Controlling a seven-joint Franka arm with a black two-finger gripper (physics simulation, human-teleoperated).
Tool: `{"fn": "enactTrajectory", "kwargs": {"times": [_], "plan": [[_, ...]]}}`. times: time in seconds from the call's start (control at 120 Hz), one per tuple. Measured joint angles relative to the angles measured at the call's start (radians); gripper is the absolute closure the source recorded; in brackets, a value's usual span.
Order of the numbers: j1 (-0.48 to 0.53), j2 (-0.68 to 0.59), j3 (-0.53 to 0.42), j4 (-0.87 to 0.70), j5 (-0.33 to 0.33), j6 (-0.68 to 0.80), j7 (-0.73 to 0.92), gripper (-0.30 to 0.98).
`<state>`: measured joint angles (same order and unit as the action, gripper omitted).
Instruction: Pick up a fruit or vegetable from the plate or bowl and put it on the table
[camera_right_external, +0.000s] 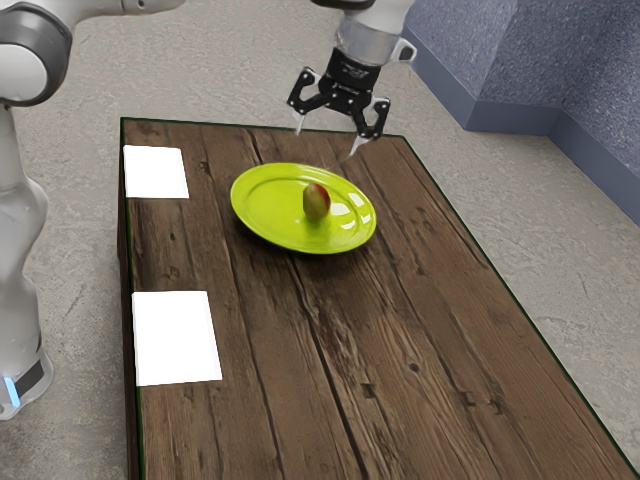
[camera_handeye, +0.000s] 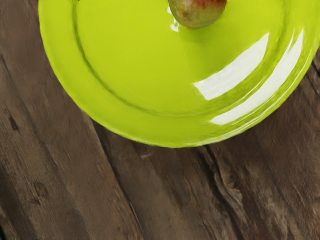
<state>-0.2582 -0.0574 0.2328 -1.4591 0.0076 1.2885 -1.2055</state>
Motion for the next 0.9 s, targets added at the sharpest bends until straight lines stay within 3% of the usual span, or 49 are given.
{"fn": "enactTrajectory", "kwargs": {"times": [0.167,0.45,0.542,0.617,0.783,0.9], "plan": [[-0.006,-0.013,0.002,0.000,-0.018,0.045,-0.193,0.00],[-0.027,0.017,0.060,-0.012,-0.039,0.050,-0.224,0.00],[0.174,0.025,-0.087,-0.014,-0.043,0.050,-0.193,0.00],[0.246,0.041,-0.109,-0.020,-0.039,0.051,-0.145,0.00],[0.316,-0.181,-0.111,-0.469,0.083,0.224,0.004,0.00],[0.314,-0.214,-0.130,-0.560,0.163,0.377,0.128,0.00]]}}
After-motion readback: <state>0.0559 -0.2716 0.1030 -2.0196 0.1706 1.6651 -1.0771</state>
